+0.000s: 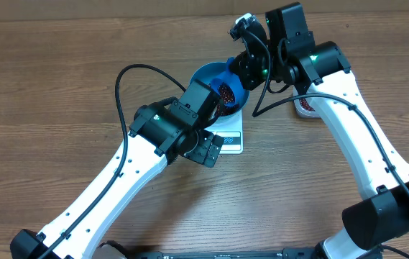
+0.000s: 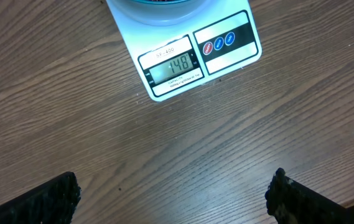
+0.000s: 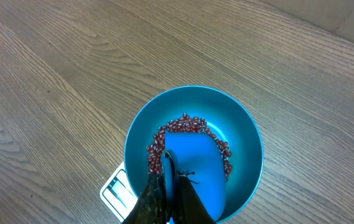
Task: Scoop item into bowl and weigh 150g on scale
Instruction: 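Hold the blue scoop tilted over the teal bowl, trickling beans in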
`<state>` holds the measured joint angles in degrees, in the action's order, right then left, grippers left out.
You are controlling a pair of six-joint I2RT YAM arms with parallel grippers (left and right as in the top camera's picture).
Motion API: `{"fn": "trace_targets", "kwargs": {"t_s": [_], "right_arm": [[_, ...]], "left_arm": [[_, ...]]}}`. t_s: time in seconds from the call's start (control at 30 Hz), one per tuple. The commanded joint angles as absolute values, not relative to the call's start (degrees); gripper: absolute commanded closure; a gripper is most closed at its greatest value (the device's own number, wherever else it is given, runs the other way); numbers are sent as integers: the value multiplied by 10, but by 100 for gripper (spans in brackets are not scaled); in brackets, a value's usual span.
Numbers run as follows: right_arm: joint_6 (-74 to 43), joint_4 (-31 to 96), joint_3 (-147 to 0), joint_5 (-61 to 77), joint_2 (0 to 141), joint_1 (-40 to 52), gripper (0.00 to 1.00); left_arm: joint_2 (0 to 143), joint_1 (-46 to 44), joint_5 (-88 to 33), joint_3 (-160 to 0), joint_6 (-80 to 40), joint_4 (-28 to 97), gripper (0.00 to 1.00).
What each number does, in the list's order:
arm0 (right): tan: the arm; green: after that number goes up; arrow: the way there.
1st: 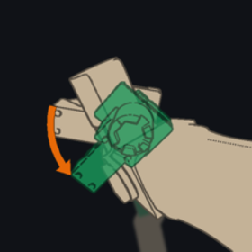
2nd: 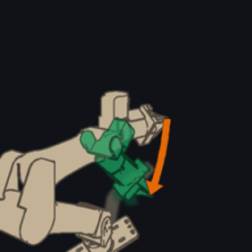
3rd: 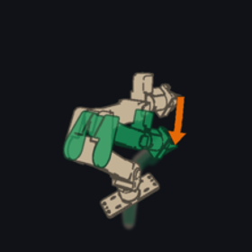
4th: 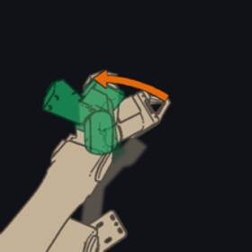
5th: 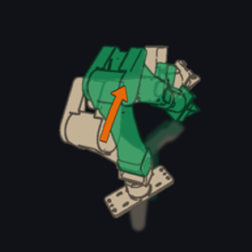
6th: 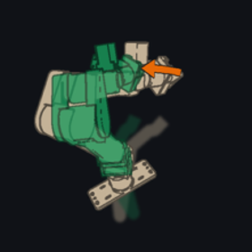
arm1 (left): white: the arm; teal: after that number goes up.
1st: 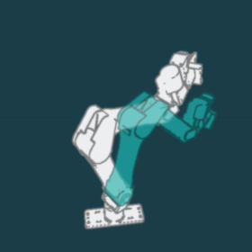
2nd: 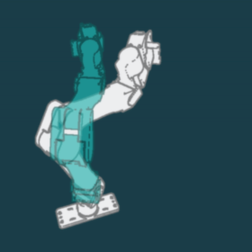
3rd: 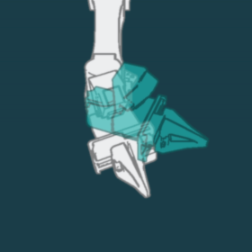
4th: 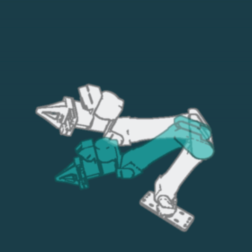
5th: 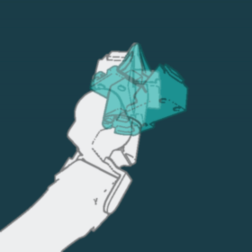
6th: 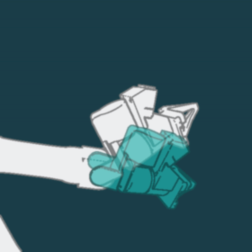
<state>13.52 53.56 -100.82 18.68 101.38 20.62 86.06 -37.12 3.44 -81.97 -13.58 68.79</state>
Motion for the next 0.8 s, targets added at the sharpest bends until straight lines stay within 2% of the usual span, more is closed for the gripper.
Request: {"fn": "trace_targets", "kwargs": {"t_s": [0.0, 0.17, 0.3, 0.77], "right_arm": [[133, 533, -1021, 194, 995, 204, 96], [154, 541, -1021, 210, 995, 204, 96], [115, 535, -1021, 181, 995, 202, 96], [116, 537, -1021, 181, 995, 202, 96]], "left_arm": [[858, -371, 38, -831, -140, 687, 0], [858, -371, 38, -831, -140, 688, 0], [858, -371, 38, -831, -140, 688, 0], [858, -371, 38, -831, -140, 687, 0]]}}
